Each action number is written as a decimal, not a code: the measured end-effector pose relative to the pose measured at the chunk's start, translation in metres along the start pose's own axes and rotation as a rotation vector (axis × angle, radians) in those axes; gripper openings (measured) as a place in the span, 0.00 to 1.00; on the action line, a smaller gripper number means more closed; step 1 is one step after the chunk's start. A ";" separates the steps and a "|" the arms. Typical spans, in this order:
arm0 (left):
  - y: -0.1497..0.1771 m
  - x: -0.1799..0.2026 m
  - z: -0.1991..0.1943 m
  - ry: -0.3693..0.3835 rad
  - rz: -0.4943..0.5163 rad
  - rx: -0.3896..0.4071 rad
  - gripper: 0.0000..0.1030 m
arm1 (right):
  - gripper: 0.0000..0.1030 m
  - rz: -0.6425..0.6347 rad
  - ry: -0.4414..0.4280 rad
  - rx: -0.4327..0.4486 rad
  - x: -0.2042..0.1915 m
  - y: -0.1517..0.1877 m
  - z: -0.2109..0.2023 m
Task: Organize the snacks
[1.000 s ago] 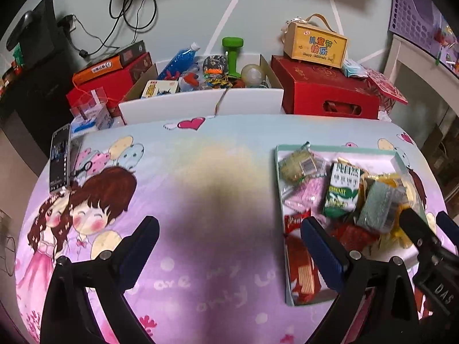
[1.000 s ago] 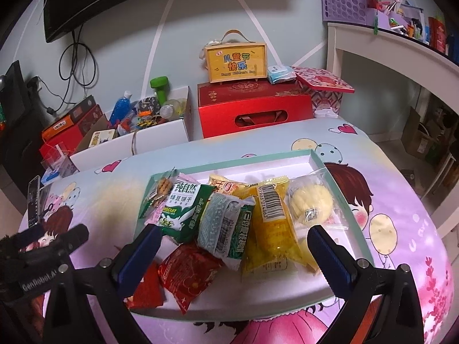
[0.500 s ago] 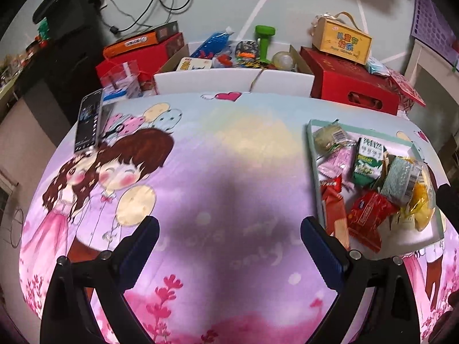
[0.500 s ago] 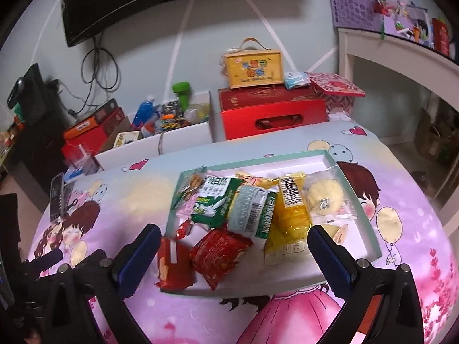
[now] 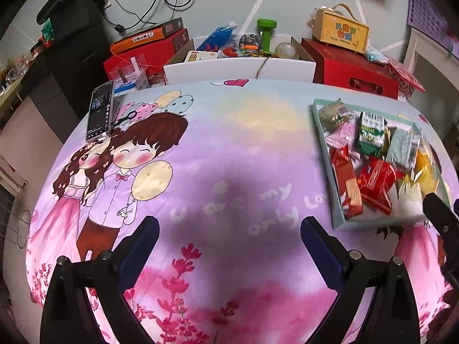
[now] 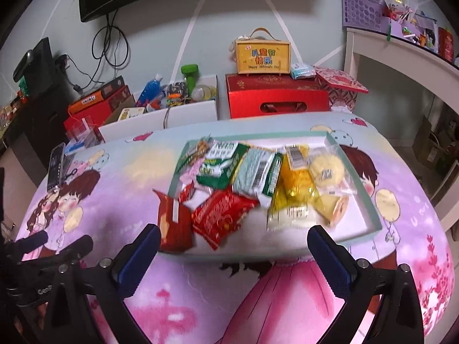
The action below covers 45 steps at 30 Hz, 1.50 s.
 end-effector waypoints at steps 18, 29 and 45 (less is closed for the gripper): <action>0.035 -0.004 0.005 -0.035 0.038 -0.077 0.96 | 1.00 0.003 0.013 -0.127 -0.002 0.050 0.023; 0.045 -0.005 0.015 -0.036 0.049 -0.140 0.96 | 1.00 0.008 0.013 -0.139 0.001 0.056 0.024; 0.040 -0.002 0.024 -0.022 0.054 -0.157 0.96 | 1.00 0.003 0.009 -0.171 0.003 0.055 0.035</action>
Point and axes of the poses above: each gripper's, at about its wrist camera, not at the fingertips, and z roughly the way its jaws point, x to its right, y to its underside, the point moved 2 cm from there along z, roughly the way its jaws point, and after that the axes turned 4 degrees about y, right-handed, at the moved point
